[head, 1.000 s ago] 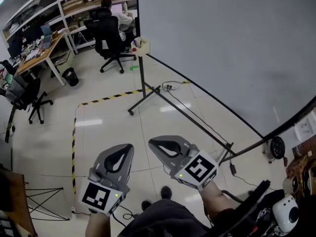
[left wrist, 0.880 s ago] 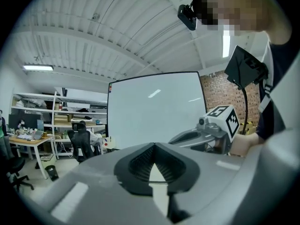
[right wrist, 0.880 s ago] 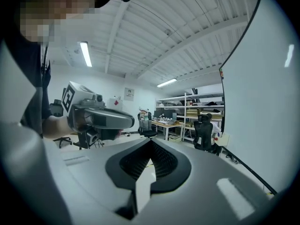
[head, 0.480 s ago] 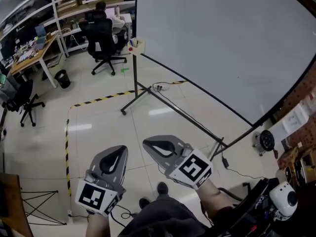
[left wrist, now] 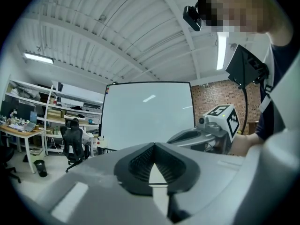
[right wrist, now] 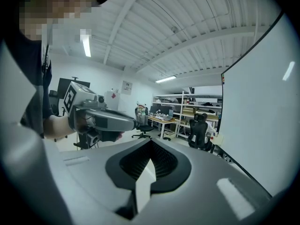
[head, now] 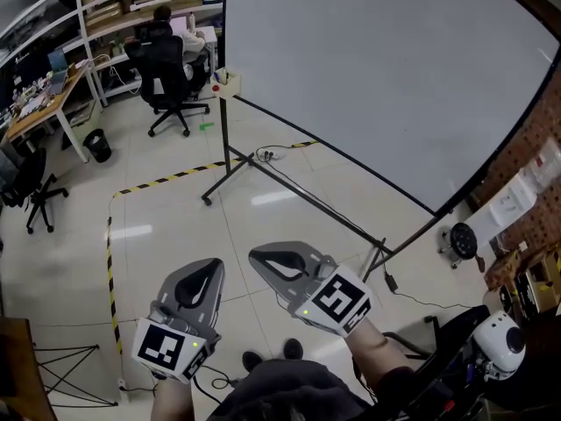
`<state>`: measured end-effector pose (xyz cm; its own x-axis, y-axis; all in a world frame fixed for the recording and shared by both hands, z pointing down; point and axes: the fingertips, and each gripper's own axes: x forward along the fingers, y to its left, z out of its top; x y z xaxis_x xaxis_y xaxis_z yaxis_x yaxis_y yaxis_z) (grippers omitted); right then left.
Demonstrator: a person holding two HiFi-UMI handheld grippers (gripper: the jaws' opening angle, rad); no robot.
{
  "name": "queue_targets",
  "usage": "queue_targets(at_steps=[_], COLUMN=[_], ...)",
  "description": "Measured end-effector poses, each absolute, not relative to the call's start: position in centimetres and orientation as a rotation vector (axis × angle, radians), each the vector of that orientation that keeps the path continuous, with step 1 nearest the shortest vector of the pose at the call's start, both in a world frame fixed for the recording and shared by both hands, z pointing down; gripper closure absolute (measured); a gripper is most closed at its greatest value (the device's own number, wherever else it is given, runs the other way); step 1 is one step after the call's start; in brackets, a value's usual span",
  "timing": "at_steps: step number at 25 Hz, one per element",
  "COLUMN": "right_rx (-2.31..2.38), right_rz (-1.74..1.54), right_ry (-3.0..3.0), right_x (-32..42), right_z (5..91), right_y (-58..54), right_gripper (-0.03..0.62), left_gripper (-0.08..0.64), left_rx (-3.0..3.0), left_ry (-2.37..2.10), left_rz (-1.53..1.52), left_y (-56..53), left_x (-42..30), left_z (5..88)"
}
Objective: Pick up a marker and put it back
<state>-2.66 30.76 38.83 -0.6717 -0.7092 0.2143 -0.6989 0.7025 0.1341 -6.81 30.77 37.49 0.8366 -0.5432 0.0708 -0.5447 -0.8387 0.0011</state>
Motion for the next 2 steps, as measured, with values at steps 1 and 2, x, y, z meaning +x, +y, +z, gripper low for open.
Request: queue_targets(at_steps=[1, 2], right_rx=[1.119, 1.116], right_rz=[-0.062, -0.064], right_ry=[-2.662, -2.662], right_x=[-2.56, -2.46], right_z=[38.72, 38.62], right_y=[30.75, 30.75], right_gripper=[0.592, 0.592], left_gripper=[0.558, 0.558], left_rx=[2.997, 3.003], left_ry=[-0.884, -0.882], left_rz=[0.121, 0.135], left_y=[30.76, 30.75], left_x=[-6.71, -6.61], left_z=[37.60, 37.72])
